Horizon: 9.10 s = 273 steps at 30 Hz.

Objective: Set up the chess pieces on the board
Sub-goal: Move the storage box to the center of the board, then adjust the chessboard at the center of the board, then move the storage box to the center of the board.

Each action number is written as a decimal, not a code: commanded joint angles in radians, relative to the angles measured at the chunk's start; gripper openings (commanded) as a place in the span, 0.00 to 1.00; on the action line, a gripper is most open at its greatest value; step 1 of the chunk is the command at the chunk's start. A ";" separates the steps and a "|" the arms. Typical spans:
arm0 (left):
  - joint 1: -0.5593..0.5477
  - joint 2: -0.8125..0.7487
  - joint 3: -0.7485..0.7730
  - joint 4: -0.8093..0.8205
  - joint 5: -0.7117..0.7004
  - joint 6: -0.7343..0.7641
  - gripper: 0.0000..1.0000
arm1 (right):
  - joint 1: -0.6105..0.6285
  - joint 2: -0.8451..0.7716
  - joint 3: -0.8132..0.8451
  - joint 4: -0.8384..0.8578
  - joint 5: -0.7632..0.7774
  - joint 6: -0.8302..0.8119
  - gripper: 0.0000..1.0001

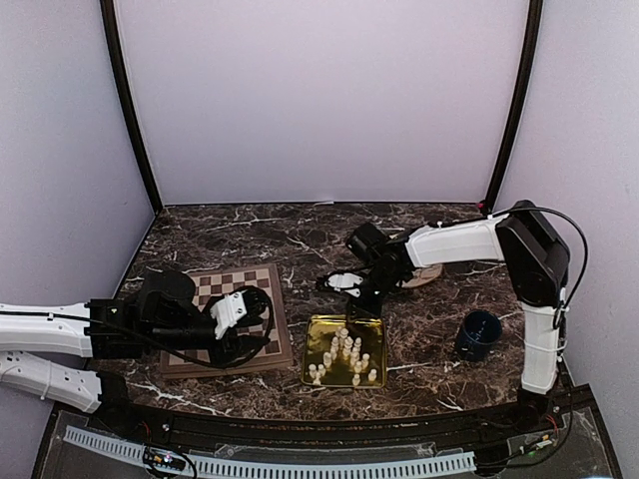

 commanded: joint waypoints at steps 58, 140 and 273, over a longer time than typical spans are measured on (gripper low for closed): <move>1.081 0.477 0.279 -0.413 0.142 -0.683 0.77 | 0.161 0.089 0.213 -0.018 -0.119 0.090 0.39; 1.043 0.414 0.177 -0.564 0.093 -0.904 0.87 | 0.209 0.408 0.660 -0.090 -0.168 0.143 0.89; 1.051 0.433 0.304 -0.007 0.360 -0.499 0.68 | 0.144 -0.029 -0.019 -0.109 -0.015 0.034 0.08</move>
